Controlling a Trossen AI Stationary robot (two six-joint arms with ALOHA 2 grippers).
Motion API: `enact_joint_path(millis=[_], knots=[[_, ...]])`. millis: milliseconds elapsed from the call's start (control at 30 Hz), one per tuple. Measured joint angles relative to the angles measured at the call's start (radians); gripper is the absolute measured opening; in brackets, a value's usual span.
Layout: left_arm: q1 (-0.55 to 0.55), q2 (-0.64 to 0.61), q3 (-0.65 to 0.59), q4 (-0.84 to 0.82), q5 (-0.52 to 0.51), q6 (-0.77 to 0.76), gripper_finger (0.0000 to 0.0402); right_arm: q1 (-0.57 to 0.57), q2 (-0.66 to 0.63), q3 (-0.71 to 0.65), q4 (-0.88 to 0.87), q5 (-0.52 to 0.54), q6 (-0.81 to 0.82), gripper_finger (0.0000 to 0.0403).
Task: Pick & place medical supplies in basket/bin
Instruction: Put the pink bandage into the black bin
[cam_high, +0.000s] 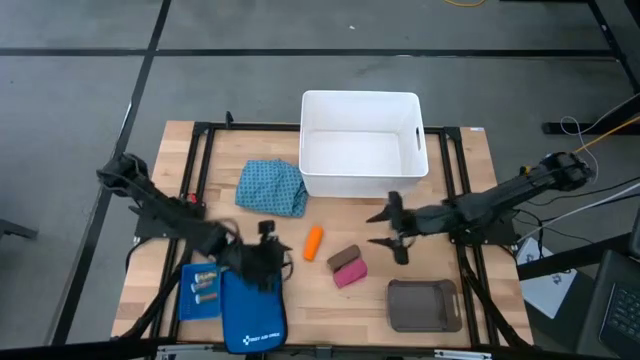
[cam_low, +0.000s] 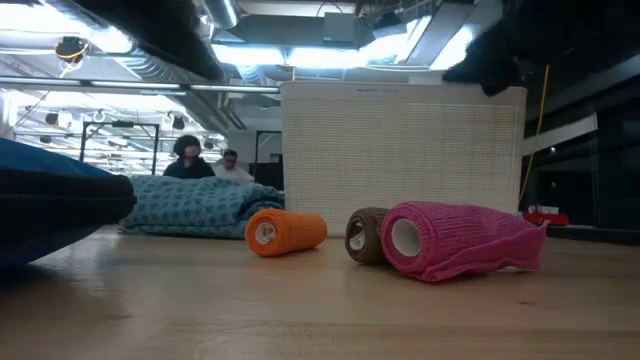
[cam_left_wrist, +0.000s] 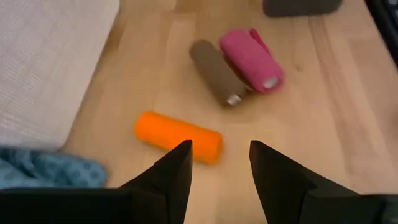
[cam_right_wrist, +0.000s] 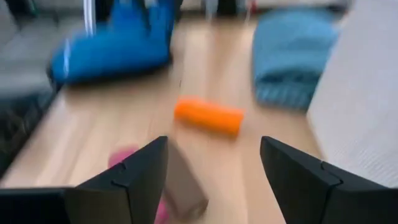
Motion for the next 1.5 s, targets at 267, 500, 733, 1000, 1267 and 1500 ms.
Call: enact_joint_path(millis=[267, 500, 733, 1000, 1267, 1500], knots=[[0.136, -0.025, -0.102, 0.218, 0.047, 0.178, 0.0158, 0.021, 0.335, 0.284, -0.258, -0.144, 0.022, 0.0255], [0.173, -0.025, -0.159, 0.386, 0.117, 0.259, 0.0155, 0.071, 0.532, 0.459, -0.446, -0.150, 0.008, 0.0255], [0.173, -0.024, -0.176, 0.375, 0.112, 0.257, 0.0155, 0.093, 0.624, 0.485, -0.460, -0.152, 0.013, 0.0255], [0.173, -0.024, -0.176, 0.384, 0.107, 0.265, 0.0154, 0.088, 0.704, 0.485, -0.458, -0.175, 0.057, 0.0255], [0.173, -0.024, -0.176, 0.384, 0.106, 0.266, 0.0152, 0.087, 0.707, 0.485, -0.465, -0.183, 0.060, 0.0183], [0.172, -0.024, -0.176, 0.384, 0.105, 0.263, 0.0151, 0.085, 0.705, 0.513, -0.511, -0.250, 0.060, 0.0086]])
